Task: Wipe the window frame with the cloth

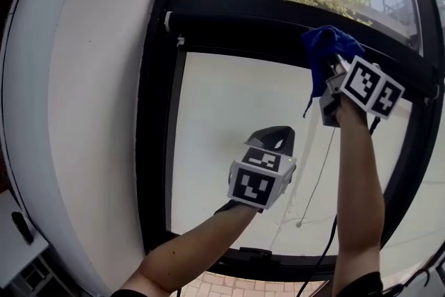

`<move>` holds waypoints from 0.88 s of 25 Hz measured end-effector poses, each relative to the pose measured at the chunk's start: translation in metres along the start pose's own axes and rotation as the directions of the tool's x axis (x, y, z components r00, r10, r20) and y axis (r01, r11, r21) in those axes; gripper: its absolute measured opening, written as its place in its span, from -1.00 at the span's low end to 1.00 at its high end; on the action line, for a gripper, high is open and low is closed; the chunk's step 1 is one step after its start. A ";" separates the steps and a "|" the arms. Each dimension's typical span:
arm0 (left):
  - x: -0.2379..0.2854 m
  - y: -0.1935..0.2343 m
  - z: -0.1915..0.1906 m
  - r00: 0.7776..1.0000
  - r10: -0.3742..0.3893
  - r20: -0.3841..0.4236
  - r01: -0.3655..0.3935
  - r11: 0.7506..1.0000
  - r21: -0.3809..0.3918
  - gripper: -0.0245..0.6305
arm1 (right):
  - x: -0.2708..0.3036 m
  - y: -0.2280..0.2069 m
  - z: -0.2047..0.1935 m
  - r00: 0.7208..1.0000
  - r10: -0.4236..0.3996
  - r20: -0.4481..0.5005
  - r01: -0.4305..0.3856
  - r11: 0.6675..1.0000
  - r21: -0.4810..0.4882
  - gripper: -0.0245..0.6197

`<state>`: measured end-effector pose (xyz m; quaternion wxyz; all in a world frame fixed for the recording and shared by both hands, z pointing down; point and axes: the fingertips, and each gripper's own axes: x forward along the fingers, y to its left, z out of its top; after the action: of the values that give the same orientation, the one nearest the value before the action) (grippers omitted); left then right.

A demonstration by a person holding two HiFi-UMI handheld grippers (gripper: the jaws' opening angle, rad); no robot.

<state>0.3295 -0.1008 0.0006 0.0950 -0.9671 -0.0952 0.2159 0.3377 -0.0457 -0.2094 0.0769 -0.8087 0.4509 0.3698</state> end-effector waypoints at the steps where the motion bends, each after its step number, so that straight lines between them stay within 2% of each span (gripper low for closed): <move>1: 0.002 -0.002 -0.001 1.000 0.004 -0.001 -0.004 1.000 -0.002 -0.95 | -0.002 -0.003 0.000 1.000 0.003 0.005 -0.003 1.000 0.005 -0.77; 4: 0.014 -0.022 -0.002 1.000 -0.001 0.003 0.001 1.000 0.001 -0.95 | -0.015 -0.023 0.003 1.000 -0.008 0.005 0.008 1.000 0.003 -0.77; 11: 0.050 -0.083 -0.005 0.998 -0.061 -0.007 0.061 0.998 0.016 -0.95 | -0.063 -0.096 0.025 0.996 -0.088 0.024 0.088 0.996 -0.012 -0.77; 22: 0.096 -0.155 0.001 0.995 -0.100 0.010 0.100 0.995 0.022 -0.95 | -0.110 -0.177 0.046 0.991 -0.131 0.020 0.132 0.991 -0.038 -0.77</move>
<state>0.3925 0.0704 -0.0038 0.1154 -0.9589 -0.1417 0.2171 0.4177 0.1523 -0.2061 0.0892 -0.8347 0.3888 0.3796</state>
